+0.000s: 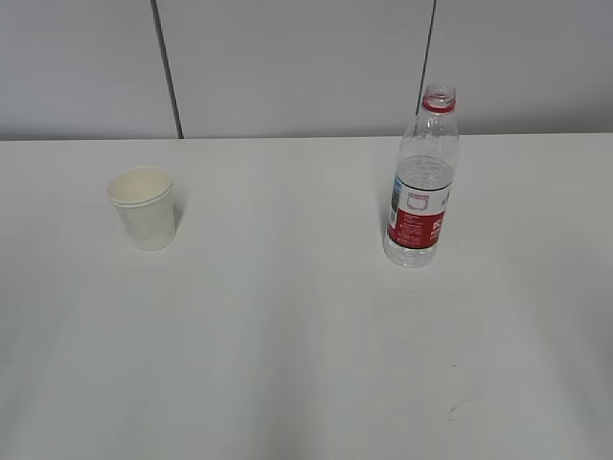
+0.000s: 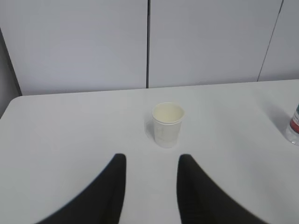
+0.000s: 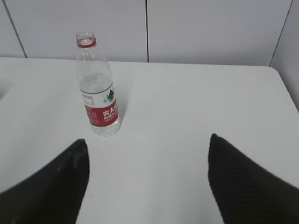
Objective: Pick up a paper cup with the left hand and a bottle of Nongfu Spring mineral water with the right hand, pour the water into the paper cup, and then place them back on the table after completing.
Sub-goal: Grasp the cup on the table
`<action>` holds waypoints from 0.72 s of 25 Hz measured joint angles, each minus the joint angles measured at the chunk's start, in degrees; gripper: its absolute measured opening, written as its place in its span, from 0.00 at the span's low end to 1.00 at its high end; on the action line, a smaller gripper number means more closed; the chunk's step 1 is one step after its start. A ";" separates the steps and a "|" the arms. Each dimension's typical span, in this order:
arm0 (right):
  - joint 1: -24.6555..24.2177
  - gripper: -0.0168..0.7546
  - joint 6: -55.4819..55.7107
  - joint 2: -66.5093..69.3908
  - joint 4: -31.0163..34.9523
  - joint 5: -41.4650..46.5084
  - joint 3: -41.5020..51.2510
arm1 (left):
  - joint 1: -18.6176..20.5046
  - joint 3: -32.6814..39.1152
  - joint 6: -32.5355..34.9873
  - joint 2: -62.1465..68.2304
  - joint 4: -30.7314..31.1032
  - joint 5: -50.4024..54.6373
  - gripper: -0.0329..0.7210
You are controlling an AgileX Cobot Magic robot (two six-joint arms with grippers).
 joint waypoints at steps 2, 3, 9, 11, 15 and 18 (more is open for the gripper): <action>0.00 0.78 0.02 2.77 -0.01 -4.12 0.00 | 0.00 0.00 0.00 4.61 0.00 -3.32 0.36; 0.00 0.78 0.02 4.29 0.02 -6.52 0.00 | 0.00 0.07 0.00 7.14 0.00 -5.25 0.36; 0.00 0.78 0.02 12.51 0.12 -16.14 0.00 | 0.00 1.13 0.00 21.85 -0.54 -21.81 0.36; 0.00 0.78 0.02 14.65 0.12 -17.89 0.00 | 0.00 2.33 0.00 26.28 -0.70 -27.70 0.36; 0.00 0.78 0.02 16.27 0.12 -21.12 0.00 | 0.00 7.94 0.00 34.13 -1.45 -42.14 0.36; 0.00 0.78 0.02 16.27 0.12 -22.80 0.00 | 0.00 13.39 0.00 38.50 -1.45 -54.24 0.36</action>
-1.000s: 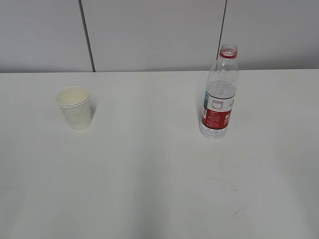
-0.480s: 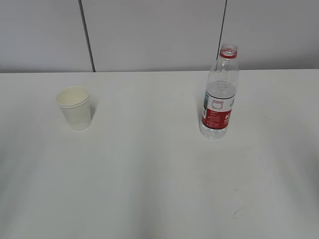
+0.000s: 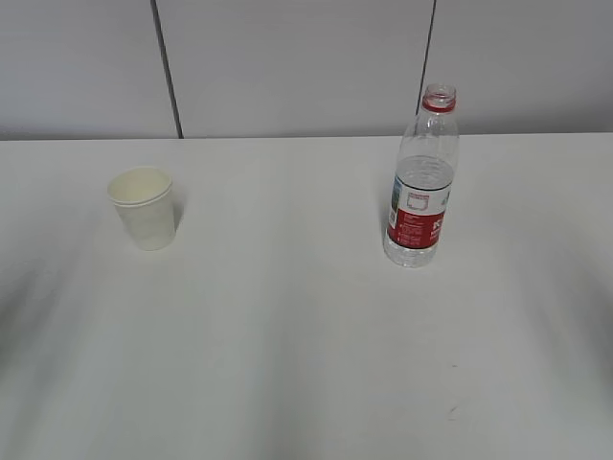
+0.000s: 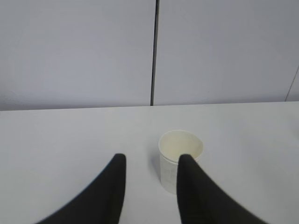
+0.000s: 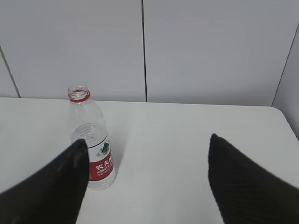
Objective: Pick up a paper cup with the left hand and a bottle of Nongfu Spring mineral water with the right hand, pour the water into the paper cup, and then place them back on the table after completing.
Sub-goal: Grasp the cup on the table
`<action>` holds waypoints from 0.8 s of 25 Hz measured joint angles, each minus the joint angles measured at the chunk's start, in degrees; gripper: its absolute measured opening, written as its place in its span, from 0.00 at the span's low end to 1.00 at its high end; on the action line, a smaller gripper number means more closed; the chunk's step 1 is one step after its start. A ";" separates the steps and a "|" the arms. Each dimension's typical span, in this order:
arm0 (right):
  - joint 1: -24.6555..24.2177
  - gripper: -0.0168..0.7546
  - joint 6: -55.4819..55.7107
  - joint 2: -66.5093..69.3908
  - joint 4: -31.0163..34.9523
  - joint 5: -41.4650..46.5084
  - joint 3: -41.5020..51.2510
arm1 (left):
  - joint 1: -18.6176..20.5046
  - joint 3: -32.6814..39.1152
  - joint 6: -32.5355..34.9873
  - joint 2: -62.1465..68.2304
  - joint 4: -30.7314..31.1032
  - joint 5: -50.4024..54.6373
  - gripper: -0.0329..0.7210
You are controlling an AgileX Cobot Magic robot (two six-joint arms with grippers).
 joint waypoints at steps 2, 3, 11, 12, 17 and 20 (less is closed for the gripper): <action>0.00 0.78 0.00 0.00 0.00 -0.23 0.00 | 0.00 2.91 0.00 2.93 0.73 -7.08 0.36; 0.00 0.78 0.00 0.00 0.00 -0.36 0.00 | 0.00 3.80 0.00 4.43 1.54 -9.10 0.36; 0.00 0.78 0.00 0.00 0.00 -7.81 1.75 | 0.00 6.56 -1.79 20.25 6.22 -23.22 0.36; 0.00 0.78 0.00 0.00 0.00 -9.41 2.62 | 0.00 6.56 -1.85 22.75 6.89 -26.04 0.36; 0.00 0.78 0.00 0.09 0.13 -15.59 7.40 | 0.00 6.56 -2.16 36.25 12.07 -39.61 0.36; 0.00 0.78 0.00 0.09 0.13 -16.08 8.85 | 0.00 6.51 -2.16 44.51 13.49 -48.87 0.36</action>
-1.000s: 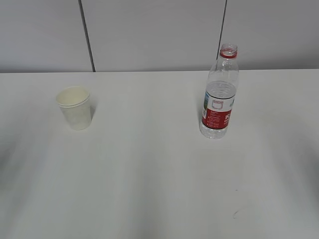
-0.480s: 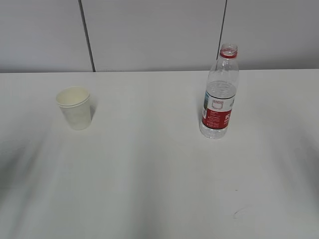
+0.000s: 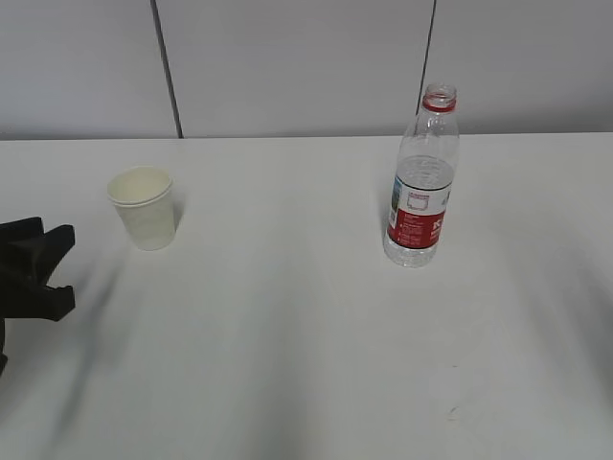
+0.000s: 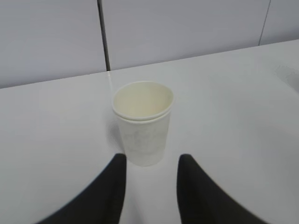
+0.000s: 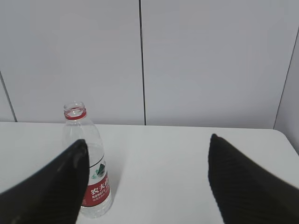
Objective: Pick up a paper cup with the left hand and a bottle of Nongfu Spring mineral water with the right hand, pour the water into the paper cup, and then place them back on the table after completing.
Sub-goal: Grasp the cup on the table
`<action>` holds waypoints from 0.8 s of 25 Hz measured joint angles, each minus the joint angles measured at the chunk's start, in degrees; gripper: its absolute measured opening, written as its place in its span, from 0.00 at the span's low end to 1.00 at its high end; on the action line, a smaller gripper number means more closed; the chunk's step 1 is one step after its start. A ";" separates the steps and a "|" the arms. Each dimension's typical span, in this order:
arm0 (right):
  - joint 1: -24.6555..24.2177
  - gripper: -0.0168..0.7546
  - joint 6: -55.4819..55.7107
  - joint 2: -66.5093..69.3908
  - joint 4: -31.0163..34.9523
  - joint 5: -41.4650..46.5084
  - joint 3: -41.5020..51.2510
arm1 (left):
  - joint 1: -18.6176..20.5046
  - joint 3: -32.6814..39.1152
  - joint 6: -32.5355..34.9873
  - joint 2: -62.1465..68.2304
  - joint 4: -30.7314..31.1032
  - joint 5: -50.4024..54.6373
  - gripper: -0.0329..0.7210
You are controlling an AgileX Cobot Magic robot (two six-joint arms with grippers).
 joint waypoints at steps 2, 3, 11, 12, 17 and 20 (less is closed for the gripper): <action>0.00 0.78 0.00 0.00 0.00 -0.28 0.09 | 0.00 -0.13 0.00 4.96 0.18 -4.54 0.36; 0.00 0.78 0.00 0.00 0.00 -0.50 0.09 | 0.00 -0.38 0.00 7.38 0.26 -5.32 0.36; 0.00 0.78 0.00 0.00 0.00 -0.62 0.09 | 0.00 -1.13 0.00 15.41 1.84 -6.29 0.38; 0.00 0.78 0.10 0.00 0.00 -0.62 0.09 | 0.00 -1.54 0.00 15.57 1.98 -6.24 0.40; 0.00 0.78 0.10 0.00 0.00 -0.62 0.09 | 0.00 -6.08 0.00 17.26 2.08 -6.57 0.70; 0.00 0.78 0.10 0.00 0.00 -0.62 0.09 | 0.00 -9.40 0.00 19.82 2.08 -6.57 0.86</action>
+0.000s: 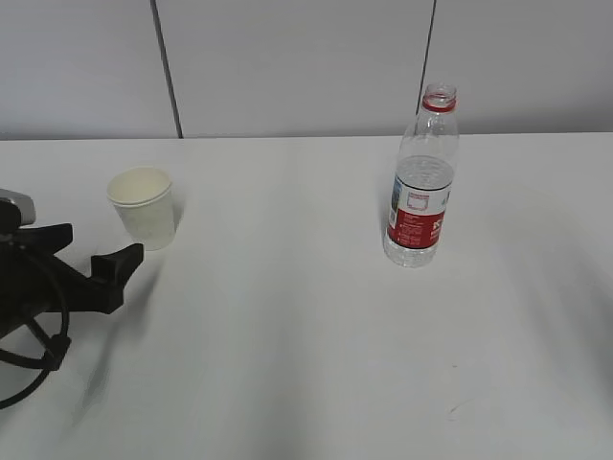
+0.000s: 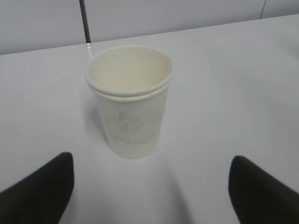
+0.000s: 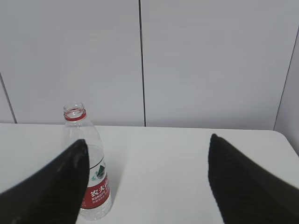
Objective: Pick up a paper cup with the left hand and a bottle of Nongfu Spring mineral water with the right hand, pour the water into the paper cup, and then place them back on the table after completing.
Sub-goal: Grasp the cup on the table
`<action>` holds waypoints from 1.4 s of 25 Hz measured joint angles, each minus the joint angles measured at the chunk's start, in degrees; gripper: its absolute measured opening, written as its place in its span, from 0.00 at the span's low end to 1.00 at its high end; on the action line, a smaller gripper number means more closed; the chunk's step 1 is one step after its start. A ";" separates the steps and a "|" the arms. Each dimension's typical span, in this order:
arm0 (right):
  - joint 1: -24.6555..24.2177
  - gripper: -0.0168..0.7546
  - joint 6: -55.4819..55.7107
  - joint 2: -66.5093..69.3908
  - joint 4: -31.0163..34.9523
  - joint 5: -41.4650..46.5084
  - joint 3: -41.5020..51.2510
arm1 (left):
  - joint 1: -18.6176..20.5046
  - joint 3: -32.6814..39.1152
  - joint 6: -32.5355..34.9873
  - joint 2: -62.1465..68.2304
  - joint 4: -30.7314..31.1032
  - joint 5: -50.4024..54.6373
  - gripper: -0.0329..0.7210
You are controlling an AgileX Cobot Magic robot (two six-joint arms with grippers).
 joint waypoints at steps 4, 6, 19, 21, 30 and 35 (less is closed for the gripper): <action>0.00 0.78 0.00 0.00 0.00 -0.08 0.00 | 0.00 -5.17 0.00 4.92 0.04 0.00 0.90; 0.00 0.78 0.00 0.00 0.00 -0.08 0.00 | 0.00 -7.89 0.00 7.40 0.04 0.00 0.91; 0.00 0.78 0.00 0.00 0.00 -2.44 0.00 | -0.92 -23.53 0.00 19.46 -1.25 0.05 0.87; 0.00 0.78 0.00 0.00 0.00 -2.78 0.00 | -1.11 -25.41 0.00 21.04 -2.29 -0.01 0.86; 0.00 0.78 0.00 0.00 0.00 -2.96 0.03 | -1.36 -27.64 0.00 23.08 -3.23 0.08 0.73; 0.00 0.78 0.00 1.37 0.00 -3.39 0.03 | -1.36 -27.64 0.00 23.08 -3.23 0.08 0.54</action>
